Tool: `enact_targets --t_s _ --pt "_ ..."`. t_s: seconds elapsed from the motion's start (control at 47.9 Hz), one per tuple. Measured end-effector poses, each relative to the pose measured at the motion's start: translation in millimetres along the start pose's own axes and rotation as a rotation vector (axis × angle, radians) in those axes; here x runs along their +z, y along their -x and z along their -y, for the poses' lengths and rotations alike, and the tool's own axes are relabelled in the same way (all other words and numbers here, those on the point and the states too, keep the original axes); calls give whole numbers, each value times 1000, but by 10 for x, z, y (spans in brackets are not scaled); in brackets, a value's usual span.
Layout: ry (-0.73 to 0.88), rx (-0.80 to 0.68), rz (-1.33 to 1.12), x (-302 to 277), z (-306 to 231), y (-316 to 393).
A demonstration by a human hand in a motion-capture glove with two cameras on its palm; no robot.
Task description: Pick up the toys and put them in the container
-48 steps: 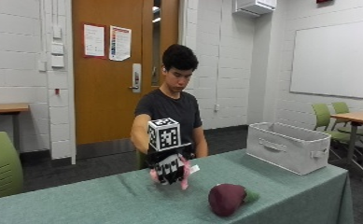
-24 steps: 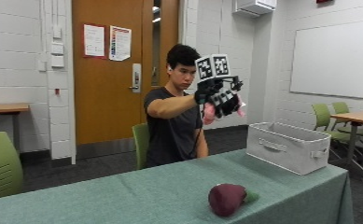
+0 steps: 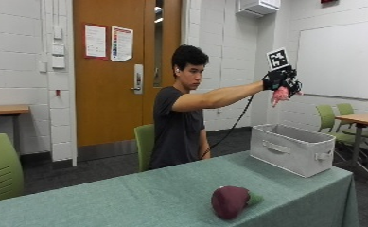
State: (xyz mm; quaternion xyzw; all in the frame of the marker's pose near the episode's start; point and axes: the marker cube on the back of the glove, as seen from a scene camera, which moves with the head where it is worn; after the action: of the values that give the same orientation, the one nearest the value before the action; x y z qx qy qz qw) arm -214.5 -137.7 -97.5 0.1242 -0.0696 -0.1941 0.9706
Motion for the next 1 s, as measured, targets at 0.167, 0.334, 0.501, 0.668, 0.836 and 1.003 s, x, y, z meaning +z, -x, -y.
enact_targets --t_s 0.167,0.334,0.501,0.668,0.836,1.003 --pt "39 53 -5 403 377 923" --pt "179 43 -95 749 310 629" --pt "221 -5 -103 862 270 884" --pt "224 54 -147 703 147 222" --pt "226 101 -144 520 -134 -612" --pt "200 216 -218 298 -473 -1506"
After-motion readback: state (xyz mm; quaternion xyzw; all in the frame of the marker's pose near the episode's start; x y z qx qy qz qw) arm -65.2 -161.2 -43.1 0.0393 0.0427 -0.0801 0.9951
